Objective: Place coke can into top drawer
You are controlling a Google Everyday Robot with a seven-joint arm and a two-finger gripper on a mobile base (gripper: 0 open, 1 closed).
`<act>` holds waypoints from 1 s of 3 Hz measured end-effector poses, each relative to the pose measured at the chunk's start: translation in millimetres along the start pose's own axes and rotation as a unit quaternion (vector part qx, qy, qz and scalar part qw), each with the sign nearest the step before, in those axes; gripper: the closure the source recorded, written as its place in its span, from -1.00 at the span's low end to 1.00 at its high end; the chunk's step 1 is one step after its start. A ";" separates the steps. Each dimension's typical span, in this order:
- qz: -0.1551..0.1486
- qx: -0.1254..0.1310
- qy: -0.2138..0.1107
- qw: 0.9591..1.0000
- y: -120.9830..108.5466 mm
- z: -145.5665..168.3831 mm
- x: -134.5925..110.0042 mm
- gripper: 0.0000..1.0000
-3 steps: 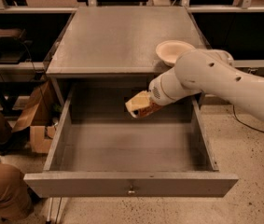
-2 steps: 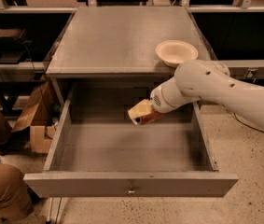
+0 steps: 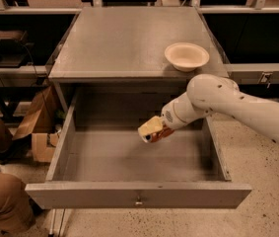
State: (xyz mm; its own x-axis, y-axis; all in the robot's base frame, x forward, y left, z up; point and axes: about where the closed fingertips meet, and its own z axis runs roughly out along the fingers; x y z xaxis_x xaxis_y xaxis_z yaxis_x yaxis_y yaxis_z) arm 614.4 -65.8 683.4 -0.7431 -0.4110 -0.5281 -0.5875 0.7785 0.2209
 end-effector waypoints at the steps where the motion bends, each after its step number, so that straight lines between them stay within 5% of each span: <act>1: 0.002 -0.007 0.005 1.000 -4.8 10.1 11.1 -0.78; 2: 0.006 -0.011 0.005 1.000 -10.2 15.9 25.3 -1.00; 3: 0.006 -0.011 0.005 1.000 -10.1 15.9 25.3 -1.00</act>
Offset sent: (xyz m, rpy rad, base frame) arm -0.0065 -0.0147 -0.0327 0.0156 0.0324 0.0006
